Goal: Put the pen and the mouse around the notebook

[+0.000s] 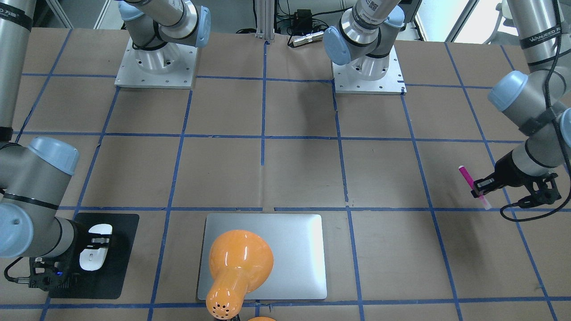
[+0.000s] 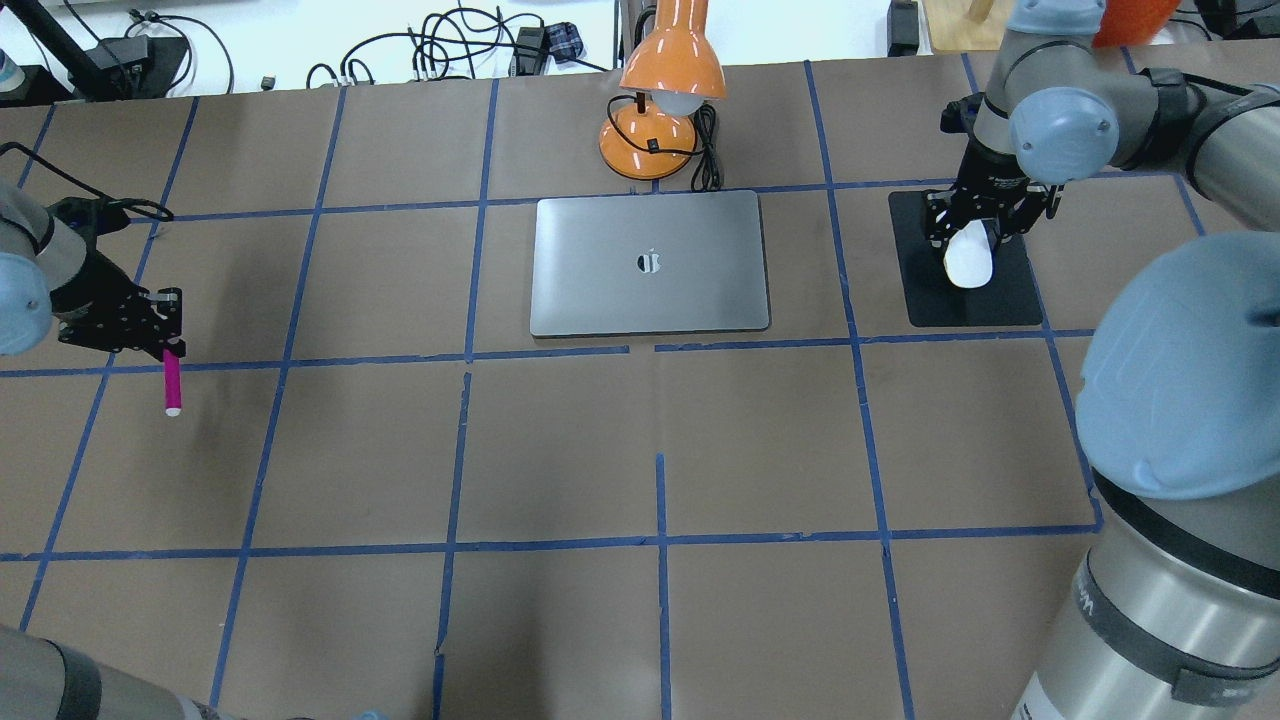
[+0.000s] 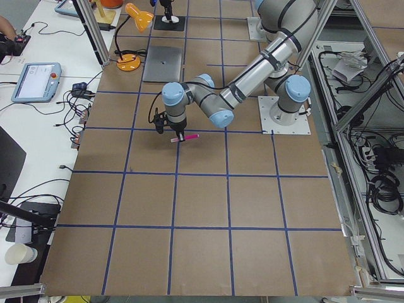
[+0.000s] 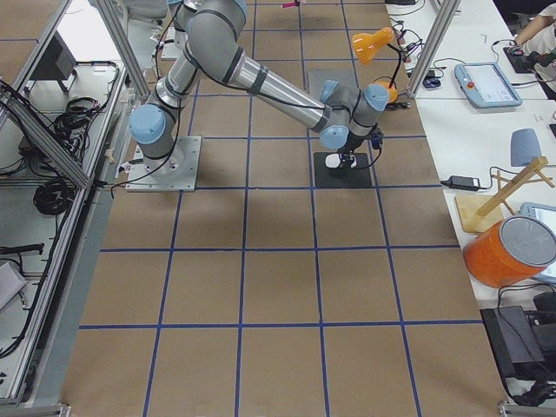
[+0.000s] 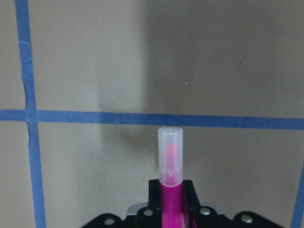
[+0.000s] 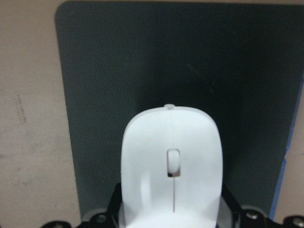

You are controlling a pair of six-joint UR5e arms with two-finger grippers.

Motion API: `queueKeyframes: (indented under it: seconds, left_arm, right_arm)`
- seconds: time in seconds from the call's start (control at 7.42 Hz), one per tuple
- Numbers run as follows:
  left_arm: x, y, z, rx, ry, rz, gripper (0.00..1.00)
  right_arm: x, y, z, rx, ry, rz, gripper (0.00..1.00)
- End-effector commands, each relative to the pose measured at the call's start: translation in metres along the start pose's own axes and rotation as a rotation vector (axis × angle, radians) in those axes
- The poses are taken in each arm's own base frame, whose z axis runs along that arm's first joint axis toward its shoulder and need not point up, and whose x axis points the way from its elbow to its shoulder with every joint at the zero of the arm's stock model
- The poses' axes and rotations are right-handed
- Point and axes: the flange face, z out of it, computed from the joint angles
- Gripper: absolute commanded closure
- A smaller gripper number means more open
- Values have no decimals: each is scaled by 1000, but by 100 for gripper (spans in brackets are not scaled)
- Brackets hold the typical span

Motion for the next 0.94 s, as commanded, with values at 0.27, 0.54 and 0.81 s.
queueKeyframes:
  seconds: [0.27, 0.54, 0.81]
  left_arm:
    - [185, 44, -22, 6, 9, -304, 100]
    - [277, 85, -17, -35, 59, -502, 100]
    - [348, 126, -2, -57, 37, -692, 100]
  right_arm:
    - [3, 3, -18, 17, 7, 8, 0]
    - [0, 17, -87, 52, 13, 5, 0]
    - [-65, 65, -179, 42, 6, -81, 0]
